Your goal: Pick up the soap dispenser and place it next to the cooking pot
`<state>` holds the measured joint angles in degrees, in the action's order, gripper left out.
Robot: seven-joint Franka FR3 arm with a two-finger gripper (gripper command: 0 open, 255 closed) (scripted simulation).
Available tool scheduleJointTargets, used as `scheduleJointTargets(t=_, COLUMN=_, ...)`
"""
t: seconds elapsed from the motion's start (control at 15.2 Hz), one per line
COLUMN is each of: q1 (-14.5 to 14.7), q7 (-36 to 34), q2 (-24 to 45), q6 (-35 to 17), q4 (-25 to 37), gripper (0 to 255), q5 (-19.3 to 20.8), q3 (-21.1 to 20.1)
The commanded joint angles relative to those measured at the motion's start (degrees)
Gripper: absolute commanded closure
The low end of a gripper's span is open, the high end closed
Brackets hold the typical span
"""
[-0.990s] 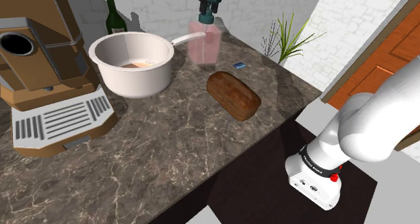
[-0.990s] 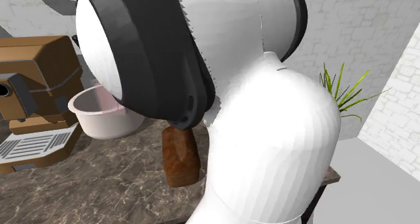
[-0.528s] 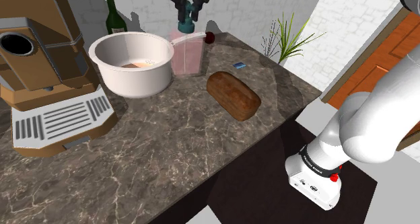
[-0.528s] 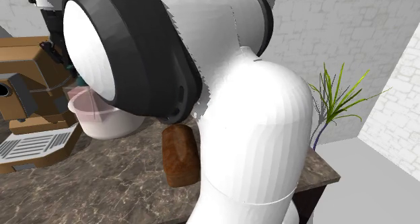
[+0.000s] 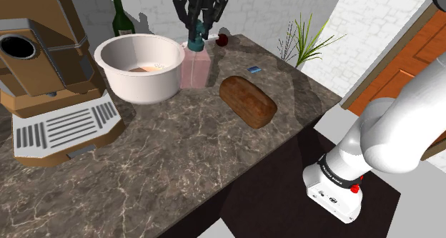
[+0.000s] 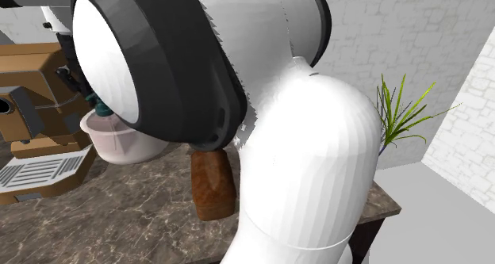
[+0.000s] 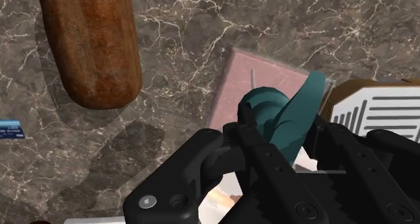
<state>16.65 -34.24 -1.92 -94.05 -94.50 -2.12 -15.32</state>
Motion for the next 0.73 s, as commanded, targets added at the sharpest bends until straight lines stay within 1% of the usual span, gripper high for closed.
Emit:
scheduleJointTargets(t=0.0, q1=0.0, q7=0.1, q2=-0.3, q6=-1.6, q4=-1.8, gripper=255, q5=-0.1, q3=0.0)
scheduleJointTargets(t=0.66, q1=0.0, q7=0.5, q2=-1.0, q6=-9.5, q4=-10.4, gripper=255, q5=-0.3, q3=0.0)
